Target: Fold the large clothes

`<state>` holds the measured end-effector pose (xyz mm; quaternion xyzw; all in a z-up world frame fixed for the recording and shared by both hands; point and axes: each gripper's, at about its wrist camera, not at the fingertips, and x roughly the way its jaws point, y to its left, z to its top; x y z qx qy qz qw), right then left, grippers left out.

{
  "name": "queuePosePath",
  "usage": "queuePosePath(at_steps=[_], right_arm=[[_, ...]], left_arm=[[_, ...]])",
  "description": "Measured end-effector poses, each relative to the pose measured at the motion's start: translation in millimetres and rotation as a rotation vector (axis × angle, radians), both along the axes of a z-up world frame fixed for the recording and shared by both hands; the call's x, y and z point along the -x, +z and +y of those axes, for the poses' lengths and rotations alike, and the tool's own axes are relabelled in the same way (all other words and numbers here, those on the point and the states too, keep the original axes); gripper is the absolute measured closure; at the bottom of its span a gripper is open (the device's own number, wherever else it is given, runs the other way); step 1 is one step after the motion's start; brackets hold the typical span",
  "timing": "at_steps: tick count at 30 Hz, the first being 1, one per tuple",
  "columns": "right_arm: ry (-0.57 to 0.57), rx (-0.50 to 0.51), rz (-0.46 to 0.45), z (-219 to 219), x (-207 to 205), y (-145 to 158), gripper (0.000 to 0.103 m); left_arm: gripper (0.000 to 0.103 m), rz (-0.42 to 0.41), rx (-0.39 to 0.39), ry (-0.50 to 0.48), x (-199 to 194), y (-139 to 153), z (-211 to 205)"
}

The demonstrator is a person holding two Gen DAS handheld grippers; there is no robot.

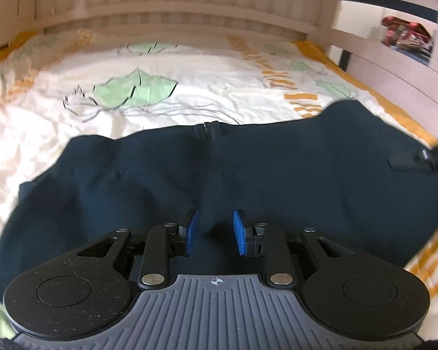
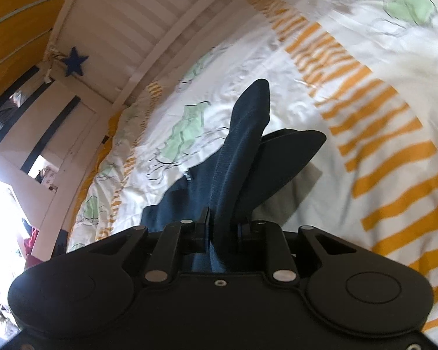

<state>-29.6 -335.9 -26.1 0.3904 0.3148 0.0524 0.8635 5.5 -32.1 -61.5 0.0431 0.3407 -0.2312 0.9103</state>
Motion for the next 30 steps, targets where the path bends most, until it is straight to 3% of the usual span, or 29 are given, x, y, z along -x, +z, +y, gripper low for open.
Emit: queuePosePath(at_steps=[5, 16, 23, 30], right_arm=[[0.042, 0.014, -0.025, 15.2, -7.9, 20.3, 0.076], [0.225, 0.012, -0.066, 75.6, -51.9, 51.7, 0.076], [0.355, -0.007, -0.074, 132.9, -93.7, 46.9, 0.076], [0.466, -0.012, -0.015, 194.3, -131.3, 10.7, 0.076]], left_arm=[[0.075, 0.028, -0.028, -0.013, 0.1, -21.5, -0.3], [0.075, 0.09, 0.099, 0.008, -13.2, -22.5, 21.9], [0.076, -0.029, 0.096, 0.23, 4.5, 11.6, 86.5], [0.076, -0.052, 0.127, 0.463, 9.9, 26.3, 157.7]])
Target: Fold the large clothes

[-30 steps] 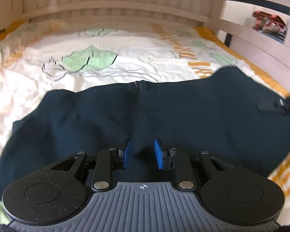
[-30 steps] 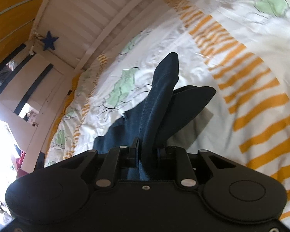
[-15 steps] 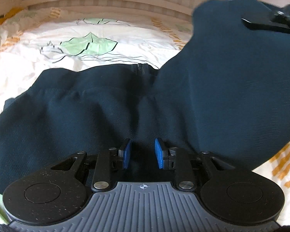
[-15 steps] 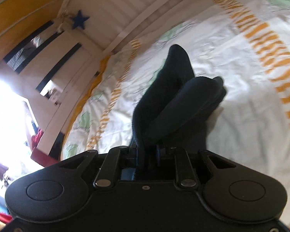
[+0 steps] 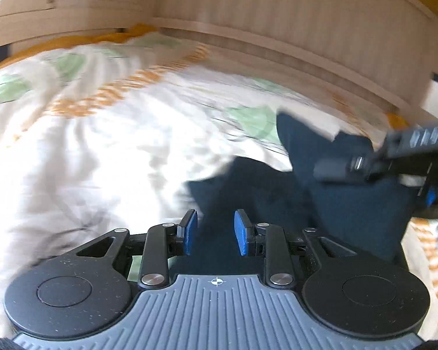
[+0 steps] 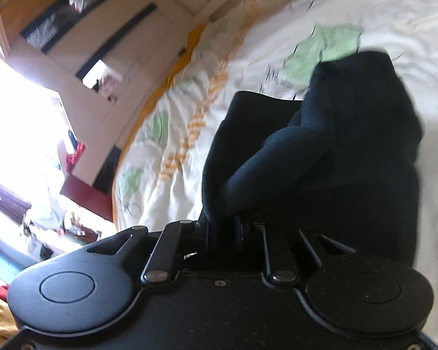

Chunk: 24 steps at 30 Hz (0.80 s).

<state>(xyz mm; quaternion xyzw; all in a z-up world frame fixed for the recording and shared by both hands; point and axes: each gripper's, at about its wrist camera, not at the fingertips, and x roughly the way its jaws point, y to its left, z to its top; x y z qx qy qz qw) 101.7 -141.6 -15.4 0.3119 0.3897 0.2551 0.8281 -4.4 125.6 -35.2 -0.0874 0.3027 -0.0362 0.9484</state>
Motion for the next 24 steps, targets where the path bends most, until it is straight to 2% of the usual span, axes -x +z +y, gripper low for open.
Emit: queuePosePath(at_steps=[9, 11, 14, 16, 18, 22, 24], right_arm=[[0.116, 0.068, 0.039, 68.6, -25.5, -46.3, 0.076], [0.138, 0.108, 0.023, 80.6, -26.4, -49.9, 0.072], [0.172, 0.118, -0.02, 86.5, -24.6, -50.0, 0.054], [0.191, 0.042, -0.022, 79.0, -22.4, -43.4, 0.039], [0.201, -0.013, -0.033, 69.3, -17.6, -32.8, 0.028], [0.164, -0.04, -0.104, 42.0, -3.3, -5.9, 0.02], [0.121, -0.05, -0.147, 22.0, 2.1, 7.4, 0.013]], left_arm=[[0.075, 0.02, 0.051, 0.114, 7.1, 0.2, 33.0], [0.075, 0.012, 0.049, 0.122, 8.8, 0.9, 34.3], [0.075, 0.006, 0.044, 0.113, 10.6, 5.6, 33.1], [0.075, -0.018, 0.041, 0.104, 14.0, 11.9, 33.0], [0.072, -0.057, 0.029, 0.097, 19.6, 20.7, 31.1], [0.059, -0.12, 0.022, 0.048, 20.6, 36.8, 19.9], [0.058, -0.132, 0.021, -0.001, 14.8, 38.1, 9.6]])
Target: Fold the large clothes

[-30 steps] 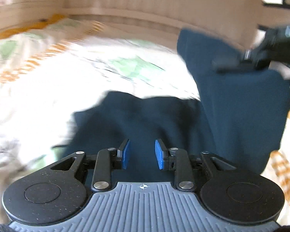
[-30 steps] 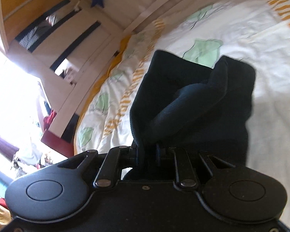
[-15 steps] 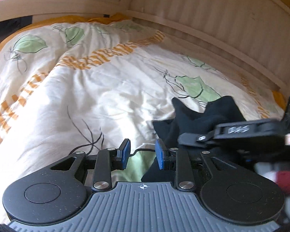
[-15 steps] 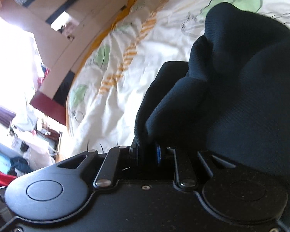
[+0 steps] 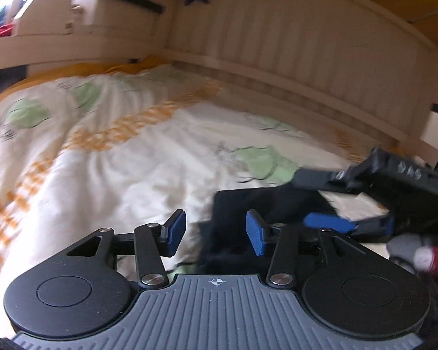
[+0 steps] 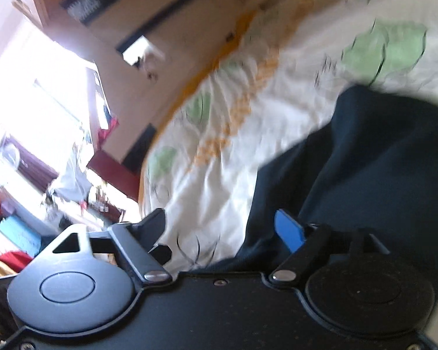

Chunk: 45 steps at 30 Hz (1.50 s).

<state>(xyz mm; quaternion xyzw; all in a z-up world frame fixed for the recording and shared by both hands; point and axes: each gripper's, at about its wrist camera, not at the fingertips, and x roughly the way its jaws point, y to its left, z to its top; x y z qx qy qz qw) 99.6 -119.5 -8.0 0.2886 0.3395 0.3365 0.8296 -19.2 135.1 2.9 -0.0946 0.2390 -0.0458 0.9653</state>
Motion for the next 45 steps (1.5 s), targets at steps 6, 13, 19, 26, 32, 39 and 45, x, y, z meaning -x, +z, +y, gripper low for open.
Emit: queuePosePath(at_steps=[6, 13, 19, 26, 32, 39, 45], right_arm=[[-0.168, 0.174, -0.125, -37.3, 9.6, 21.4, 0.0], [-0.246, 0.407, -0.124, -40.4, -3.2, 16.9, 0.0], [-0.262, 0.538, -0.085, -25.4, -48.0, -1.5, 0.0], [-0.212, 0.709, 0.084, -18.7, -110.8, -54.0, 0.001], [-0.208, 0.579, 0.184, -36.4, -116.3, -72.6, 0.001], [-0.253, 0.375, 0.2, -57.2, -99.0, -51.8, 0.001], [-0.246, 0.27, 0.269, -72.2, -101.9, -55.9, 0.0]], left_arm=[[0.026, 0.064, -0.046, -0.213, -25.4, -28.2, -44.4], [0.017, 0.155, -0.023, -0.219, -47.0, -80.1, -48.8], [0.017, 0.159, -0.022, -0.229, -48.6, -80.3, -47.4], [0.017, 0.164, -0.013, -0.216, -52.7, -79.2, -47.1], [0.016, 0.161, -0.013, -0.217, -53.4, -78.9, -48.0], [0.016, 0.163, -0.019, -0.216, -51.5, -79.5, -49.7], [0.016, 0.167, -0.018, -0.217, -52.0, -80.1, -49.8]])
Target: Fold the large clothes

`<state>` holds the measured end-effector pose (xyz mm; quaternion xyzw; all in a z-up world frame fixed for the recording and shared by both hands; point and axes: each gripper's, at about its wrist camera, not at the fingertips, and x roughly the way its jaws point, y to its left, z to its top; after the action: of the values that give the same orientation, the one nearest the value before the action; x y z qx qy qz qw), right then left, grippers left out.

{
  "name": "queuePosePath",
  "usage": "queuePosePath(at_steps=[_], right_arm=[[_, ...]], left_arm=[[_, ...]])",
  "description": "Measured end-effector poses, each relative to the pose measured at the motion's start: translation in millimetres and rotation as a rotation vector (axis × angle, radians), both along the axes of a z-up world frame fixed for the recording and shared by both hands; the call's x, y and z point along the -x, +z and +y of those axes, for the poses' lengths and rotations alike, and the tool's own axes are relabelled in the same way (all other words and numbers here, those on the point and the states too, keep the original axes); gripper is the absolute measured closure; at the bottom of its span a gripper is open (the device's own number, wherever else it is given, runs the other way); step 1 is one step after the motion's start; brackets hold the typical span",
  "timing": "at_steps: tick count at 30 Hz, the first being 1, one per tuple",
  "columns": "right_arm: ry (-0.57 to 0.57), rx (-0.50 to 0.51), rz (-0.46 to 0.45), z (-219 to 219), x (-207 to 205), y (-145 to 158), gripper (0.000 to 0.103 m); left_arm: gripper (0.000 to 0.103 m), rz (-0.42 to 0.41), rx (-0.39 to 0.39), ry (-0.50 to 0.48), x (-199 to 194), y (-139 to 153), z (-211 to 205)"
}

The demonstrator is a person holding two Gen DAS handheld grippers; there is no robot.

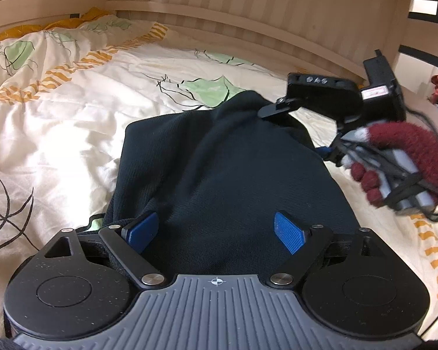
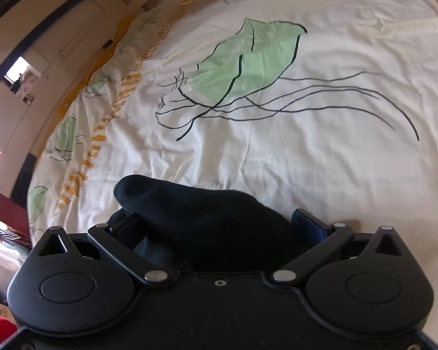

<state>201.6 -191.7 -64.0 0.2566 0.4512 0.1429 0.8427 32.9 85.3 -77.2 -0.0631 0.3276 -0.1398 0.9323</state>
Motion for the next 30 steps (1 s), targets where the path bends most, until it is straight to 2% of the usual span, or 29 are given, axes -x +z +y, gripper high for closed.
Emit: queuePosePath(at_steps=[5, 10, 12, 15, 20, 21, 24, 27, 30], right_arm=[[-0.019, -0.09, 0.037, -17.5, -5.1, 8.5, 0.0], [-0.063, -0.178, -0.045, -33.9, -4.5, 24.7, 0.0], [-0.031, -0.143, -0.08, -27.9, -5.5, 32.2, 0.0], [0.022, 0.039, -0.101, -3.3, -9.8, 33.5, 0.0], [0.058, 0.362, -0.051, 27.7, -27.9, -8.5, 0.001], [0.063, 0.376, -0.057, 29.5, -29.6, -15.7, 0.001], [0.033, 0.324, -0.055, 22.3, -30.5, -16.0, 0.001], [0.008, 0.281, -0.139, 11.9, -15.0, 7.5, 0.001], [-0.036, 0.216, -0.26, -0.5, 14.1, 40.6, 0.0]], left_arm=[[0.016, -0.002, 0.002, 0.0, 0.4, -0.2, 0.8], [0.016, -0.002, -0.001, -0.001, -0.6, 0.2, 0.5], [0.016, -0.003, -0.002, -0.001, -0.6, 0.2, 0.5], [0.015, -0.006, -0.003, 0.0, -0.9, 0.2, 0.1], [0.015, -0.016, -0.003, 0.009, -1.1, 0.4, -0.1], [0.014, -0.014, -0.004, 0.012, -1.6, 0.9, -0.5], [0.012, -0.01, -0.009, 0.007, -4.3, 2.9, -1.0], [0.01, -0.015, -0.032, -0.002, -4.5, 10.7, -1.7], [0.0, -0.033, -0.054, 0.011, -0.3, 24.0, 0.8]])
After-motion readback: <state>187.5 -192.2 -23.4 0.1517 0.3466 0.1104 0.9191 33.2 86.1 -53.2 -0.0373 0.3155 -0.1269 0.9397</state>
